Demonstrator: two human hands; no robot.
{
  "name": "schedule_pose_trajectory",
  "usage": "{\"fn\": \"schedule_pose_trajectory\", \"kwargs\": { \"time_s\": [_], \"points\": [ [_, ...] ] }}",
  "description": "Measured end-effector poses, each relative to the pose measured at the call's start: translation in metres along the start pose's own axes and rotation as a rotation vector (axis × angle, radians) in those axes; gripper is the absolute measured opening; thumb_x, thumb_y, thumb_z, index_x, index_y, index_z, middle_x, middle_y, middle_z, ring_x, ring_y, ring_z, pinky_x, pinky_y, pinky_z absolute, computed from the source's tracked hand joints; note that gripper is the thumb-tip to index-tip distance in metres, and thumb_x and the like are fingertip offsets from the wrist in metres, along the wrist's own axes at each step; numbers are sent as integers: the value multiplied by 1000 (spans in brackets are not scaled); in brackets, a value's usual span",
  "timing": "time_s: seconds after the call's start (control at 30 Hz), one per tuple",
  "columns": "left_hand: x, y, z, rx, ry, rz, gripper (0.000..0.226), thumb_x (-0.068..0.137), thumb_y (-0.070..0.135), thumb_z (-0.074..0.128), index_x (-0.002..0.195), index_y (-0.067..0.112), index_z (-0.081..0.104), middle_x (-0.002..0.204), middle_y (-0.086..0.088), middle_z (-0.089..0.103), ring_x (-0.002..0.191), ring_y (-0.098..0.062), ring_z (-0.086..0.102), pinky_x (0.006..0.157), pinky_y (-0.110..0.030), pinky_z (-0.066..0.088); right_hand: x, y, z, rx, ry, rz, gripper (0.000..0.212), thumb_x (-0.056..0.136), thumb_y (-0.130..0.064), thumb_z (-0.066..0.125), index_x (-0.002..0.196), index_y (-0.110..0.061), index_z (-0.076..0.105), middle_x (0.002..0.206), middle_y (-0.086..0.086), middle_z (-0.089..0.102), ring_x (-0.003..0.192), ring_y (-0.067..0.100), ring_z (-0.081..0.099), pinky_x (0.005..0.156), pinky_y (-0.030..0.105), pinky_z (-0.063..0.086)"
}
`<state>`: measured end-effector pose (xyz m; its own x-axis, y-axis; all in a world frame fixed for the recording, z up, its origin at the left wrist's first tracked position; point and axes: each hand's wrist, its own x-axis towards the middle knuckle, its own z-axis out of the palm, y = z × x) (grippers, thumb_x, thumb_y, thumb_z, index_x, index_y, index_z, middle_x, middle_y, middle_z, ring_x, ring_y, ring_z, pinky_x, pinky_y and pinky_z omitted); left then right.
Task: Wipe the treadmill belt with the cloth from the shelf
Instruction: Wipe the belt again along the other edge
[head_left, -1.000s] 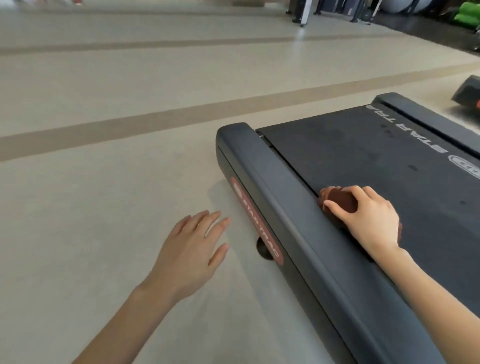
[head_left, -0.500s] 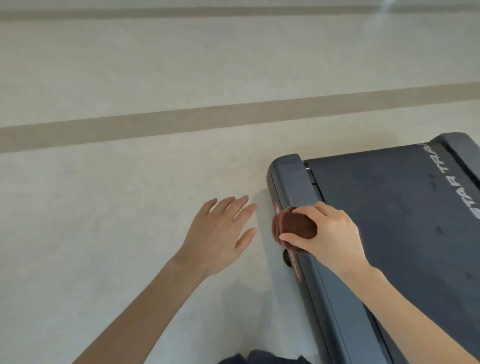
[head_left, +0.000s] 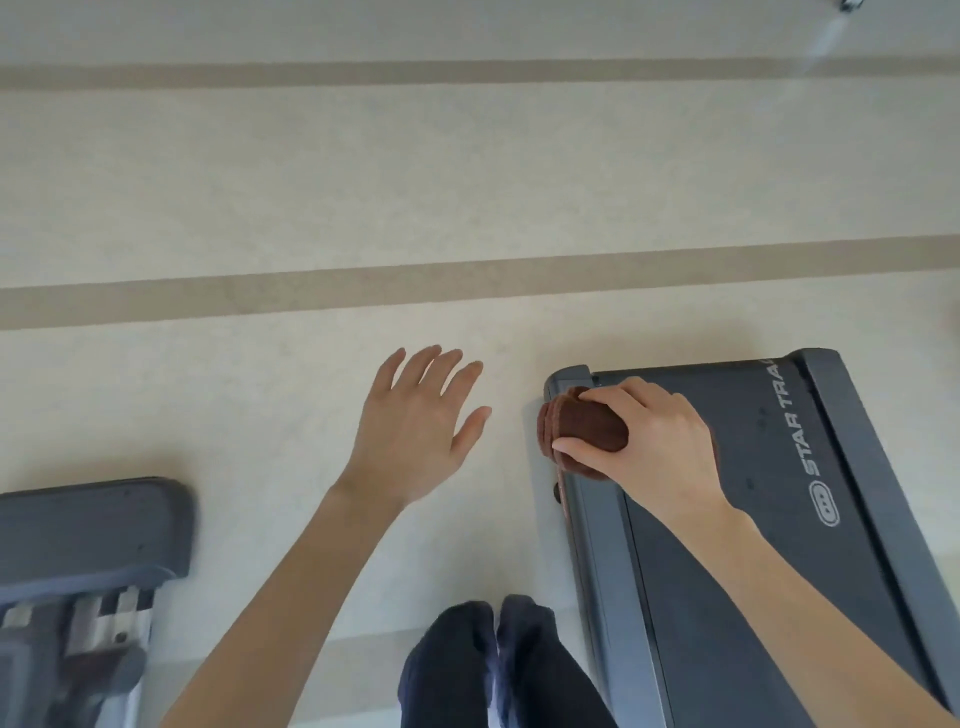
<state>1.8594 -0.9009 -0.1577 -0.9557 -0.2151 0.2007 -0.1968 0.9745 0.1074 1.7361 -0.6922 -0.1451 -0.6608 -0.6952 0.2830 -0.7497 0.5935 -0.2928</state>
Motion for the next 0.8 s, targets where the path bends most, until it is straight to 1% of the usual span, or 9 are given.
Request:
{"fn": "schedule_pose_trajectory", "kwargs": {
  "time_s": [0.07,0.17,0.27,0.33,0.47,0.6,0.7,0.8],
  "points": [
    [6,3,-33,-25,14,-19,49,94,42,34,122,13,62,125,-9,61,119,-31,54,102,-48,38,8,-22,-32,19,-2,37,53,70,-64,55,94,-20,71,82,-1,65,68,20,60,64,30,47],
    [12,1,-69,-46,20,-12,49,95,42,34,125,13,60,129,-11,58,123,-32,50,104,-50,37,14,-49,-56,66,-47,106,54,71,-67,55,95,-21,70,84,-2,65,71,20,60,66,30,48],
    [19,-17,-92,-51,16,34,48,95,41,35,125,13,60,129,-10,59,123,-32,51,103,-51,38,21,-74,-64,87,-77,178,54,70,-68,54,95,-23,70,83,-4,64,70,19,60,65,27,44],
    [25,-34,-102,-69,4,57,48,95,41,35,126,13,59,130,-10,58,123,-32,52,102,-51,39,27,-89,-68,72,-62,214,53,69,-67,55,93,-23,71,81,-4,63,68,18,59,64,25,42],
    [38,-72,-119,-123,-60,113,49,94,41,35,126,13,59,131,-9,58,123,-31,52,102,-50,40,46,-117,-71,68,-73,330,54,68,-69,53,93,-24,70,80,-6,63,65,18,59,62,26,43],
    [59,-112,-131,-134,-99,214,50,95,42,34,127,14,59,132,-8,57,124,-30,51,102,-49,40,74,-136,-66,40,-117,362,58,71,-72,47,96,-25,70,82,-7,64,69,21,62,65,30,48],
    [81,-140,-135,-98,-138,311,51,95,43,33,128,15,58,132,-7,57,124,-30,50,103,-48,39,98,-149,-66,15,-67,379,57,73,-70,48,97,-23,69,82,-6,63,70,21,61,66,30,45],
    [103,-153,-140,-101,-188,328,52,95,45,30,128,15,57,133,-8,56,124,-31,50,101,-49,41,115,-156,-69,29,-1,444,51,73,-66,55,98,-24,69,83,-6,63,69,16,55,66,27,40]
  ]
}}
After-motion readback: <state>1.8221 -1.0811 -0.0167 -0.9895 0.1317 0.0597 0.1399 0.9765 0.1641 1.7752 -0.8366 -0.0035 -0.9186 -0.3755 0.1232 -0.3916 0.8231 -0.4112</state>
